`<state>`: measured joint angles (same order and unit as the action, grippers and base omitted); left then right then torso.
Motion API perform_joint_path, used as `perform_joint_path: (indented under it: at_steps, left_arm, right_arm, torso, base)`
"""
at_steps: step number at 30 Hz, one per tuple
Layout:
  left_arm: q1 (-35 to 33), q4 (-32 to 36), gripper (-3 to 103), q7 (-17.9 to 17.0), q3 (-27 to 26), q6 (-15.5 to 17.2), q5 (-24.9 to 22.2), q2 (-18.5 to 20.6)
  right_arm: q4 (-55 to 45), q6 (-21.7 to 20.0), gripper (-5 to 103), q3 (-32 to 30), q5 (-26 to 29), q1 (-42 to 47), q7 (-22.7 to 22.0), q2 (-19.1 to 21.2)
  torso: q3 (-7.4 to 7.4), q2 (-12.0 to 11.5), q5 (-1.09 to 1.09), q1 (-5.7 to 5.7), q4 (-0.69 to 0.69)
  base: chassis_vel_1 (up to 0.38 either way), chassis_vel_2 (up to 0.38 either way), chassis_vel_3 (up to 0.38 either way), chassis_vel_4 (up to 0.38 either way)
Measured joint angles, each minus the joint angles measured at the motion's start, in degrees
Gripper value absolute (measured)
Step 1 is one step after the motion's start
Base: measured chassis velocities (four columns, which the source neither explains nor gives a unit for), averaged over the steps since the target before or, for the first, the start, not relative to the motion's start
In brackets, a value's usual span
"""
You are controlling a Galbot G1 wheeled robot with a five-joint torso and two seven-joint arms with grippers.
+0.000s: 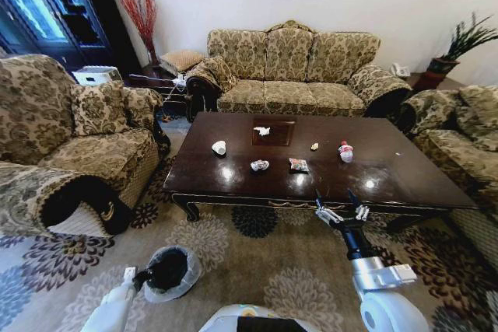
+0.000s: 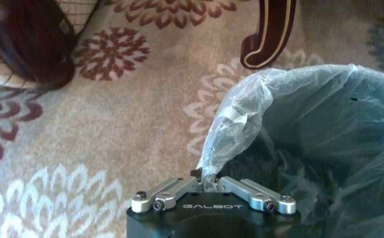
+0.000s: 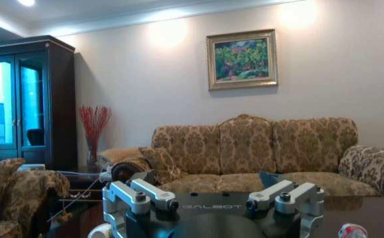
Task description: Move to the front of the table and place the trash on the table into the trash bin.
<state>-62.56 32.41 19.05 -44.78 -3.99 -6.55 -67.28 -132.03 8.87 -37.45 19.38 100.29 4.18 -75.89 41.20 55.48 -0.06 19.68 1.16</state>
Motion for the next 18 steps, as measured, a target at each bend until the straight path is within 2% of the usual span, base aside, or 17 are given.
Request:
perform_joint_path:
  at_steps: [2,3,4,6,7,8,9,11,12,13,14,15,18]
  left_arm:
    - [-4.36,5.73,0,-0.11,-0.5,0.34,-2.66,-0.39]
    - [-4.36,5.73,0,-0.11,-0.5,0.34,-2.66,-0.39]
    - [-6.67,8.94,0,-0.28,-0.93,0.71,-3.97,-0.58]
    - [-11.1,15.78,0,-1.11,-2.12,1.69,-6.68,-1.14]
    - [-13.06,19.31,0,-1.54,-2.99,2.09,-7.74,-1.64]
    - [-13.06,19.31,0,-1.54,-2.99,2.09,-7.74,-1.64]
    - [-15.03,23.15,0,-2.05,-4.08,2.52,-8.86,-2.23]
    - [-20.51,34.07,0,-3.81,-7.39,3.82,-11.57,-3.65]
    - [-20.51,34.07,0,-3.81,-7.39,3.82,-11.57,-3.65]
    - [-23.78,39.57,0,-5.06,-9.25,4.79,-12.87,-4.43]
    - [-27.67,45.73,0,-7.32,-11.39,6.95,-14.35,-5.65]
    - [-27.67,45.73,0,-7.32,-11.39,6.95,-14.35,-5.65]
    - [-34.72,56.64,0,-10.1,-16.42,9.94,-14.79,-8.18]
  right_arm:
    - [0.0,0.02,100,0.2,0.0,-0.22,-0.04,-0.02]
    - [0.0,0.02,100,0.2,0.0,-0.22,-0.04,-0.02]
    - [0.05,0.04,100,0.35,0.0,-0.4,-0.08,-0.08]
    - [0.38,0.05,100,0.84,0.0,-0.98,-0.33,-0.31]
    - [0.56,0.05,100,1.14,0.0,-1.3,-0.47,-0.42]
    - [0.56,0.05,100,1.14,0.0,-1.3,-0.47,-0.42]
    - [0.73,0.05,100,1.37,-0.01,-1.6,-0.56,-0.49]
    - [1.42,0.05,100,1.86,-0.06,-2.55,-0.69,-0.51]
    - [1.42,0.05,100,1.86,-0.06,-2.55,-0.69,-0.51]
    - [1.96,0.06,100,1.99,-0.06,-3.12,-0.78,-0.48]
    - [2.51,0.0,100,2.16,0.02,-3.87,-0.98,-0.45]
    - [2.51,0.0,100,2.16,0.02,-3.87,-0.98,-0.45]
    - [3.41,-0.74,100,2.5,0.82,-5.57,-1.24,-0.47]
  torso:
    - [0.0,0.0,-0.14,0.0,0.0]
    - [0.0,0.0,-0.14,0.0,0.0]
    - [0.0,0.0,-0.13,0.0,-0.01]
    - [0.0,0.0,0.07,0.0,0.01]
    - [0.0,0.0,0.07,0.0,0.02]
    - [0.0,0.0,0.07,0.0,0.02]
    - [0.0,0.0,-0.01,0.0,0.01]
    - [0.0,0.0,0.02,0.0,-0.03]
    - [0.0,0.0,0.02,0.0,-0.03]
    - [0.0,0.0,0.1,0.0,-0.05]
    - [0.0,0.0,0.09,0.0,-0.02]
    - [0.0,0.0,0.09,0.0,-0.02]
    - [0.0,0.0,0.05,0.0,0.02]
  base:
    - [0.0,0.0,0.0,0.0]
    - [0.0,0.0,0.0,0.0]
    - [0.0,0.0,0.0,0.0]
    - [0.0,0.0,0.0,0.0]
    - [0.0,0.0,0.0,0.0]
    - [0.0,0.0,0.0,0.0]
    - [0.0,0.0,0.0,0.0]
    - [0.0,0.0,0.0,0.0]
    - [0.0,0.0,0.0,0.0]
    - [0.0,0.0,0.0,0.0]
    - [0.0,0.0,0.0,0.0]
    - [0.0,0.0,0.0,0.0]
    - [0.0,0.0,0.0,0.0]
